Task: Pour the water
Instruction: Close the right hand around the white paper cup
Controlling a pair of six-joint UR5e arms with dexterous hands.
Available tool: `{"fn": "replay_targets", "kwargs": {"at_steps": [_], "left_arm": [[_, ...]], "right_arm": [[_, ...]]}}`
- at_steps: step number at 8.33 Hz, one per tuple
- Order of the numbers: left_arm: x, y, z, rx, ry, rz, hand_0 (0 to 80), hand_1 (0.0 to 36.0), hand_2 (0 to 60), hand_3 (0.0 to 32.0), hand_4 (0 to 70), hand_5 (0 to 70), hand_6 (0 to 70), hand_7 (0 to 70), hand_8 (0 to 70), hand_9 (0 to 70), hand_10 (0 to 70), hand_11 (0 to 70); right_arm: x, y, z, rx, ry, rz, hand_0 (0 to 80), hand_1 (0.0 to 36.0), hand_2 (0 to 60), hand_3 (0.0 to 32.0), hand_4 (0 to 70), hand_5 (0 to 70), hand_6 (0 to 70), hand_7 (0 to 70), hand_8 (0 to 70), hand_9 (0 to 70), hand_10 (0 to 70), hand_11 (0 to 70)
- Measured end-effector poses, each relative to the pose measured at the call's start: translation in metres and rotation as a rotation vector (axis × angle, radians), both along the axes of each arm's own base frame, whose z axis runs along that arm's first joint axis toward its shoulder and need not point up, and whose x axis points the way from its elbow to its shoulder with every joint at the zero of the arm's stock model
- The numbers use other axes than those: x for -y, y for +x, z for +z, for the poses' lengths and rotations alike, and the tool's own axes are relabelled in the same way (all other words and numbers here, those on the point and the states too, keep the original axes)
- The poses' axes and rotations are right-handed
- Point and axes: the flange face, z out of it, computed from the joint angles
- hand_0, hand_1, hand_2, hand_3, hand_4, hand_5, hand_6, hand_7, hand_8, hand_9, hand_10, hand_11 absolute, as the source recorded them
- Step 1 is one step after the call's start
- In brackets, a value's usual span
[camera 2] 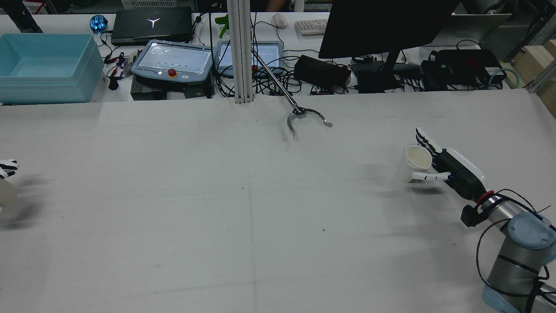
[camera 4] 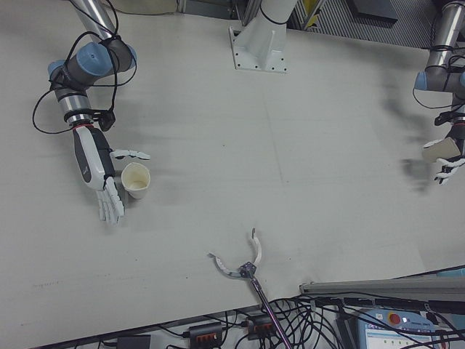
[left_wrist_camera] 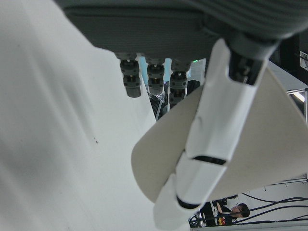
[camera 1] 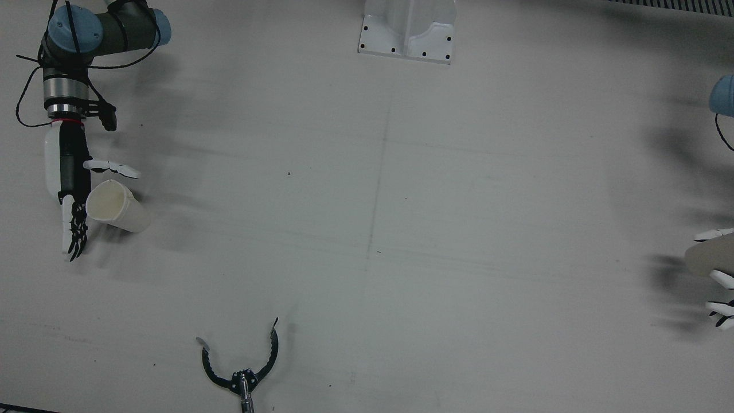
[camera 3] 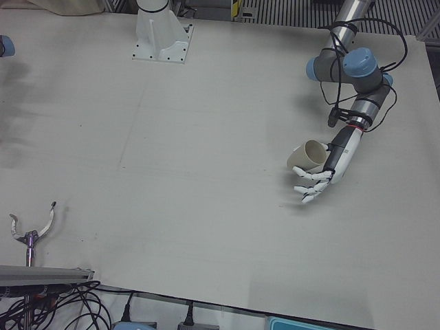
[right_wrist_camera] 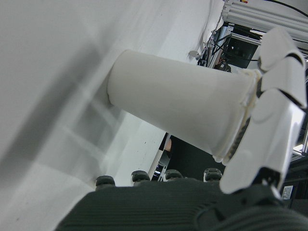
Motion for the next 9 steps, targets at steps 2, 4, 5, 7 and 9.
{"fn": "replay_targets", "kwargs": {"at_steps": [2, 4, 5, 7, 9], "left_arm": [[-0.005, -0.004, 0.004, 0.002, -0.009, -0.001, 80.0, 36.0, 60.0, 0.0, 70.0, 70.0, 22.8, 31.0, 11.9, 14.0, 10.3, 18.7], [-0.014, -0.009, 0.012, 0.006, -0.022, -0.001, 80.0, 36.0, 60.0, 0.0, 70.0, 70.0, 23.0, 31.0, 12.1, 14.2, 10.5, 19.0], [-0.017, -0.011, 0.015, 0.008, -0.026, 0.0, 80.0, 36.0, 60.0, 0.0, 70.0, 70.0, 23.1, 30.9, 12.2, 14.4, 10.7, 19.2], [-0.02, -0.012, 0.02, 0.014, -0.032, 0.002, 80.0, 36.0, 60.0, 0.0, 70.0, 70.0, 23.1, 30.9, 12.5, 14.9, 11.1, 19.8], [-0.022, -0.013, 0.023, 0.017, -0.035, 0.002, 80.0, 36.0, 60.0, 0.0, 70.0, 70.0, 22.9, 30.5, 12.6, 14.8, 11.0, 19.7]], "right_arm": [[-0.001, -0.003, -0.001, 0.009, 0.007, -0.006, 47.9, 20.4, 24.2, 10.4, 0.0, 5.0, 0.3, 0.0, 0.6, 0.0, 0.0, 0.0], [0.001, -0.008, -0.006, 0.025, 0.01, -0.008, 50.6, 23.6, 39.1, 0.0, 41.5, 3.3, 2.5, 0.0, 0.0, 0.0, 0.0, 0.0], [0.002, -0.01, -0.008, 0.028, 0.012, -0.01, 53.0, 26.2, 43.4, 0.0, 53.5, 3.8, 4.3, 1.5, 0.0, 0.0, 0.0, 0.0], [0.003, -0.013, -0.009, 0.031, 0.014, -0.011, 60.4, 34.9, 40.3, 15.2, 0.0, 12.3, 21.3, 38.5, 4.8, 6.3, 0.0, 0.0], [0.008, -0.017, -0.016, 0.042, 0.022, -0.004, 73.2, 36.0, 51.8, 11.2, 0.0, 16.1, 32.9, 54.1, 14.5, 18.7, 0.0, 0.0]]}}
